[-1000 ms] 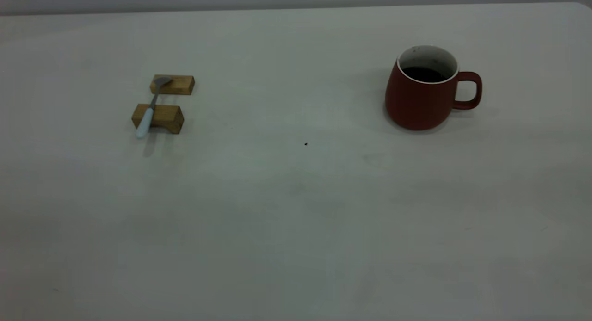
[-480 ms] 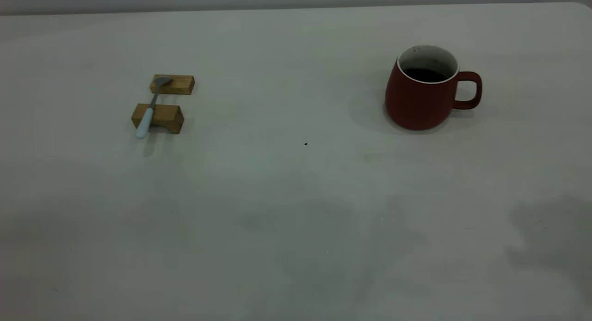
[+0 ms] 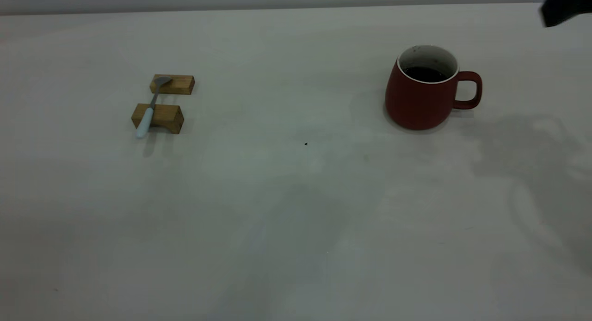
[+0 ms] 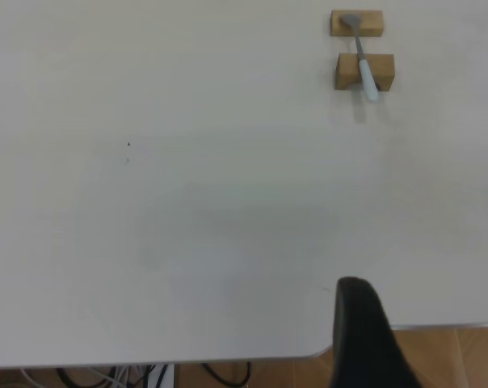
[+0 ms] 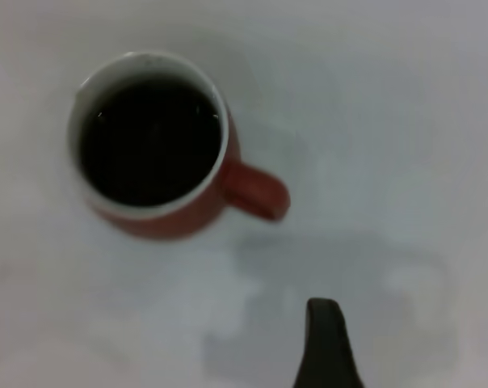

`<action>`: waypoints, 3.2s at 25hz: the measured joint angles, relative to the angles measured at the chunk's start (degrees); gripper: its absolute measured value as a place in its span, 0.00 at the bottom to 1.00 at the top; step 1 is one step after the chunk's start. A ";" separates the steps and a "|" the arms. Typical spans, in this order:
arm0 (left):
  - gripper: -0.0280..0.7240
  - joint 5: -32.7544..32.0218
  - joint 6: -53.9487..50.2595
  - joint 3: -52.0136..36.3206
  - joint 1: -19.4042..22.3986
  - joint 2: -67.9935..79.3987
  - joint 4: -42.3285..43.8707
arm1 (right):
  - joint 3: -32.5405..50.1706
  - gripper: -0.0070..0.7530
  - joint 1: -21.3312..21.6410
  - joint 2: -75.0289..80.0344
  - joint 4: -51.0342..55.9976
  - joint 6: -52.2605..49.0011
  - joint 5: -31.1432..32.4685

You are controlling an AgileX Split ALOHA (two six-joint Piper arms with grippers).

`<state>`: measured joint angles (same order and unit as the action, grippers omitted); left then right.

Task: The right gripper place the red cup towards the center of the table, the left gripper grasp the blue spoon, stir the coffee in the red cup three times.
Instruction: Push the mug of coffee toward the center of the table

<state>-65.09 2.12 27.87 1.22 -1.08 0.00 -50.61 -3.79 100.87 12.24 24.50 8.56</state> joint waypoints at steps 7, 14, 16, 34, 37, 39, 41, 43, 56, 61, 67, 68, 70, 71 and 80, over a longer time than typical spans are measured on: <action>0.66 0.00 0.00 0.00 0.00 0.00 0.00 | -18.10 0.77 0.35 19.56 0.00 13.55 7.85; 0.66 0.00 0.00 0.00 0.00 0.00 0.00 | -26.44 0.77 1.49 27.23 4.85 33.67 10.74; 0.66 0.00 0.00 0.00 0.00 0.00 0.00 | -26.56 0.77 1.49 27.57 7.69 40.28 11.81; 0.66 0.00 0.00 0.00 0.00 0.00 0.00 | -26.56 0.77 1.72 31.59 34.16 96.05 17.47; 0.66 0.00 0.00 0.00 0.00 0.00 0.00 | -26.56 0.77 1.97 32.34 35.75 97.29 17.06; 0.66 0.00 0.00 0.00 0.00 0.00 0.00 | -26.63 0.77 1.97 33.25 36.19 97.37 16.92; 0.66 0.00 0.00 0.00 0.00 0.00 0.00 | -26.65 0.77 1.97 34.27 36.34 97.43 16.65; 0.66 0.00 0.00 0.00 0.00 0.00 0.00 | -26.65 0.77 1.97 34.86 36.42 97.48 16.50; 0.66 0.00 0.00 0.00 0.00 0.00 0.00 | -27.98 0.77 -5.79 35.79 37.70 97.48 11.83; 0.66 0.00 0.00 0.00 0.00 0.00 0.00 | -31.26 0.77 -10.23 37.66 40.43 97.48 11.80; 0.66 0.00 0.00 0.00 0.00 0.00 0.00 | -36.12 0.77 -15.83 40.72 45.69 97.48 12.41; 0.66 0.00 0.00 0.00 0.00 0.00 0.00 | -36.61 0.77 -16.62 41.08 46.35 97.48 12.60; 0.66 0.00 0.00 0.00 0.00 0.00 0.00 | -37.01 0.77 -17.79 41.35 47.08 97.48 12.93; 0.66 0.00 0.00 0.00 0.00 0.00 0.00 | -37.01 0.77 -18.07 41.36 47.25 97.48 13.10; 0.66 0.00 0.00 0.00 0.00 0.00 0.00 | -35.72 0.77 -14.93 38.63 46.60 89.42 17.12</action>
<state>-65.09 2.12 27.87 1.22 -1.08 0.00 -86.33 -18.72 139.50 58.84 113.92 25.68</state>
